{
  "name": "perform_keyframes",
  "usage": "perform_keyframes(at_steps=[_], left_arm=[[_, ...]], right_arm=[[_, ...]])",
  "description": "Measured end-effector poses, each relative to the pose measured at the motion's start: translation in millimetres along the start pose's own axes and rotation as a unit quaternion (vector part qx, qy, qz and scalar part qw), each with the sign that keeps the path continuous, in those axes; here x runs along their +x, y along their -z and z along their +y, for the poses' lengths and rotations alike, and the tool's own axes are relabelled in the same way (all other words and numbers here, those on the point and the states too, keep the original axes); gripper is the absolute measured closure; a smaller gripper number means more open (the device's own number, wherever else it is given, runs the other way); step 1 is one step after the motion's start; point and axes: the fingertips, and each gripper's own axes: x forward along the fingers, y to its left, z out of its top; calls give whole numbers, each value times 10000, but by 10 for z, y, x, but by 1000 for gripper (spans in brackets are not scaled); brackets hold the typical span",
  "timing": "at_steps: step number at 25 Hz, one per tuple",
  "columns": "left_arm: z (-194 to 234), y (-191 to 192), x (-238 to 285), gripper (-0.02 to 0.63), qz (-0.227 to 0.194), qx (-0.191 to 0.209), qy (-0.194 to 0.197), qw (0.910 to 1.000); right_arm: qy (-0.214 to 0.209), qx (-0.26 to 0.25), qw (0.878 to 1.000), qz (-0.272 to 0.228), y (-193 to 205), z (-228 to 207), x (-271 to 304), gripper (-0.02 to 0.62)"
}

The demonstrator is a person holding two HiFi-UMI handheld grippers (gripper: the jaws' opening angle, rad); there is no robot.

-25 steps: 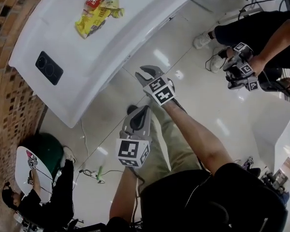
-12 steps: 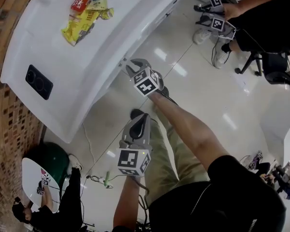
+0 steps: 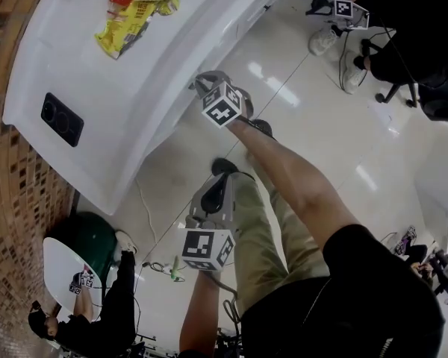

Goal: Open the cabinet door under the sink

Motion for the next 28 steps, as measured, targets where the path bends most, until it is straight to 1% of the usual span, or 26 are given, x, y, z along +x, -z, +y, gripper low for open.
perform_keyframes(at_steps=[4,11,15,20,24,28], left_arm=[[76,28,-45,591,23,24,-65,10000],[74,47,-28,591,75,47,-31,10000],[42,65,-19,591,153,150,29,9998],[-66,80,-17,591,259,411,173,9987],[-155,95,-34,591,352,532,268,9976],[-270,99,-25,591,402,599,389,9966]], right_arm=[[84,-132,9999,13,-18,-5,82,548],[32,-239,9996,161,-19,-10,159,548],[44,-328,9992,212,-26,13,156,554],[31,-350,9990,270,6,12,95,555],[69,-325,9989,325,101,-1,-11,555],[-4,-272,9989,375,267,-29,-101,555]])
